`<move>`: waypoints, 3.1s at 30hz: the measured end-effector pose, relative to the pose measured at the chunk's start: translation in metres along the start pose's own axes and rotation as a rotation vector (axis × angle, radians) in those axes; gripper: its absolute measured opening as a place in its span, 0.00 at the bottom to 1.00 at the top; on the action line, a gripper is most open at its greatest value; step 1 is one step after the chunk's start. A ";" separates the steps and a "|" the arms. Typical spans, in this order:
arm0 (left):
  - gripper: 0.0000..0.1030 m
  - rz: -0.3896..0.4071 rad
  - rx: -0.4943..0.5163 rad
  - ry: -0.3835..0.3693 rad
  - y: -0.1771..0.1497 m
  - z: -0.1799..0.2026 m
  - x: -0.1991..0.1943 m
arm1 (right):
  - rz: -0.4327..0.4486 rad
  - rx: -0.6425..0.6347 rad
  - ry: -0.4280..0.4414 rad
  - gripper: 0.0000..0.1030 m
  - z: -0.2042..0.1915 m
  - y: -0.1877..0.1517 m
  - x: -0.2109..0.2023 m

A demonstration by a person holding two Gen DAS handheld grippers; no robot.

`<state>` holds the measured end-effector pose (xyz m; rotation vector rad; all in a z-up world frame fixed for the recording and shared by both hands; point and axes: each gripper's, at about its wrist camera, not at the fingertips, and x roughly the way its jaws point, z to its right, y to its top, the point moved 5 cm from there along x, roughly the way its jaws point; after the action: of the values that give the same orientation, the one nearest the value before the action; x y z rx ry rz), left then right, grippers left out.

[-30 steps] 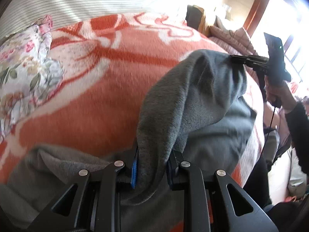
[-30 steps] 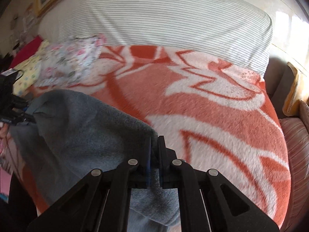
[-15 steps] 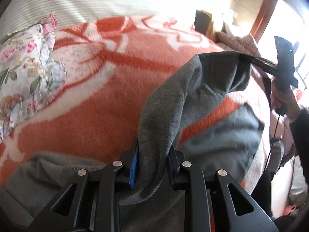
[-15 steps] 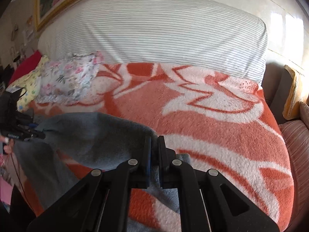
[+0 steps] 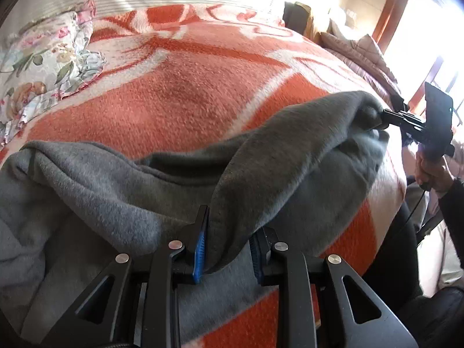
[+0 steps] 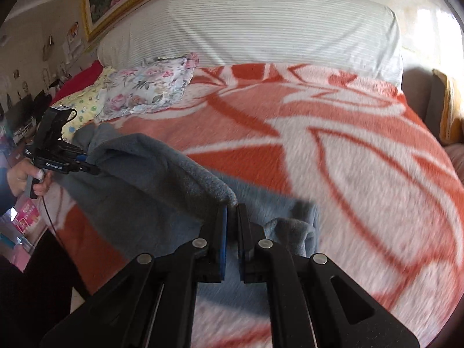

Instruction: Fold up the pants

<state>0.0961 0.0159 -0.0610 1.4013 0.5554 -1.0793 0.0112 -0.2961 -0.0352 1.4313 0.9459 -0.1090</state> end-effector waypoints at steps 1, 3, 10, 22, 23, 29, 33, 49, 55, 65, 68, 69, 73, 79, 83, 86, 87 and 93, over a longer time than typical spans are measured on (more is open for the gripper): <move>0.25 0.002 0.012 0.008 -0.004 0.003 -0.002 | -0.007 0.004 0.000 0.07 -0.001 -0.006 -0.001; 0.25 0.007 0.034 0.026 -0.010 0.007 -0.008 | -0.016 0.015 -0.002 0.07 -0.001 -0.015 -0.005; 0.32 -0.008 0.004 -0.001 -0.037 0.009 -0.003 | -0.090 0.115 0.047 0.07 0.010 -0.031 -0.004; 0.68 0.109 -0.208 -0.061 -0.057 -0.015 -0.045 | -0.067 0.056 0.070 0.45 -0.060 -0.009 -0.011; 0.68 0.120 -0.227 -0.047 -0.060 -0.021 -0.050 | -0.062 0.046 0.091 0.45 -0.071 -0.004 -0.008; 0.72 0.186 -0.405 0.020 -0.084 -0.081 -0.084 | -0.082 -0.019 0.220 0.46 -0.145 0.017 0.031; 0.75 0.231 -0.536 0.052 -0.102 -0.127 -0.107 | -0.111 -0.052 0.285 0.46 -0.192 0.020 0.061; 0.81 0.281 -0.683 0.302 -0.074 -0.272 -0.152 | -0.161 -0.185 0.361 0.56 -0.308 0.054 0.132; 0.82 0.166 -0.623 0.429 -0.044 -0.305 -0.126 | -0.166 -0.163 0.387 0.56 -0.329 0.075 0.160; 0.53 0.098 -0.594 0.397 -0.043 -0.322 -0.084 | -0.250 -0.221 0.196 0.44 -0.327 0.071 0.230; 0.28 0.163 -0.644 0.325 -0.046 -0.325 -0.098 | -0.265 -0.141 0.229 0.23 -0.314 0.070 0.236; 0.26 0.197 -0.654 0.294 -0.047 -0.325 -0.106 | -0.256 -0.104 0.248 0.17 -0.309 0.072 0.234; 0.24 0.358 -0.638 0.241 -0.052 -0.313 -0.156 | -0.201 0.022 0.303 0.15 -0.288 0.090 0.220; 0.24 0.632 -0.634 0.209 -0.094 -0.293 -0.255 | -0.137 0.050 0.412 0.15 -0.283 0.109 0.187; 0.25 0.688 -0.596 0.227 -0.134 -0.291 -0.281 | -0.102 -0.064 0.479 0.15 -0.309 0.101 0.160; 0.26 0.672 -0.645 0.232 -0.166 -0.300 -0.276 | -0.107 -0.212 0.474 0.15 -0.337 0.085 0.149; 0.27 0.670 -0.673 0.219 -0.179 -0.304 -0.272 | -0.125 -0.264 0.468 0.15 -0.347 0.077 0.150; 0.35 0.611 -0.771 0.230 -0.238 -0.312 -0.241 | -0.242 -0.367 0.412 0.16 -0.367 0.040 0.180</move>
<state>-0.1287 0.4164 -0.0236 0.9005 0.5687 -0.1613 -0.0265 0.1115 -0.0604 1.0112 1.3970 0.1808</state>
